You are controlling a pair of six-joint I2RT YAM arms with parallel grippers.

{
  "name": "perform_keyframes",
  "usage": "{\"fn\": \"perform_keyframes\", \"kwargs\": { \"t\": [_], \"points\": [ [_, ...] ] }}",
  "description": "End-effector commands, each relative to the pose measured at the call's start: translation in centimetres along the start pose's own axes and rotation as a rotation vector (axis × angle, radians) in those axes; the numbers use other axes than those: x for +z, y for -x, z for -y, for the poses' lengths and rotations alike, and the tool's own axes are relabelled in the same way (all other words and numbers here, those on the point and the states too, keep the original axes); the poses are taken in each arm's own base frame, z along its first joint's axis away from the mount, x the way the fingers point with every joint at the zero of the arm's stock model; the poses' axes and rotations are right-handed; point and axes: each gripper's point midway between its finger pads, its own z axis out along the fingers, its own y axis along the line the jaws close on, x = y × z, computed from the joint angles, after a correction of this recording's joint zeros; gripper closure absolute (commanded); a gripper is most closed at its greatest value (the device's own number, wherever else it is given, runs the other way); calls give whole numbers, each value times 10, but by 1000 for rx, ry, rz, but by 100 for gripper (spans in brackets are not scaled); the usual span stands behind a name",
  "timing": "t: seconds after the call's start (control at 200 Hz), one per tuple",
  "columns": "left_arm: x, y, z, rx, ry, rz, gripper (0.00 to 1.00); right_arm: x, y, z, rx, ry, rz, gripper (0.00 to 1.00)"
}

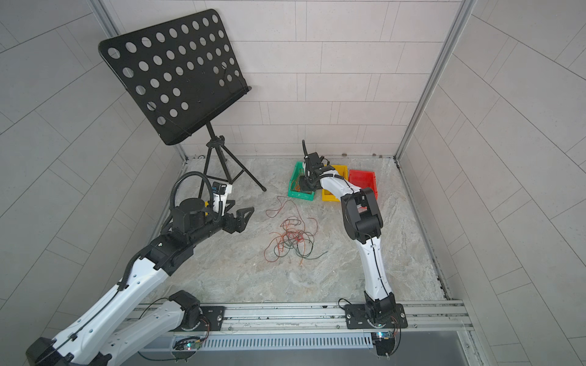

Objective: Untangle and sort cables by color
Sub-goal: Place the cable in the bin.

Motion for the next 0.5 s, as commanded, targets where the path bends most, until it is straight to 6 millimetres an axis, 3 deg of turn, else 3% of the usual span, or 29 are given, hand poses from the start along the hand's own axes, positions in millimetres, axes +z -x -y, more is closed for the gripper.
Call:
{"fn": "perform_keyframes", "kwargs": {
  "t": [0.0,0.22,0.495],
  "points": [
    [-2,4,1,9,-8,29,8,-8,-4,3,-28,-36,-11,85],
    [-2,3,-1,8,-1,26,8,-44,9,-4,-60,-30,56,63],
    [1,-1,-3,0,7,13,8,-90,13,-6,-88,-43,105,49]
  ]
}}
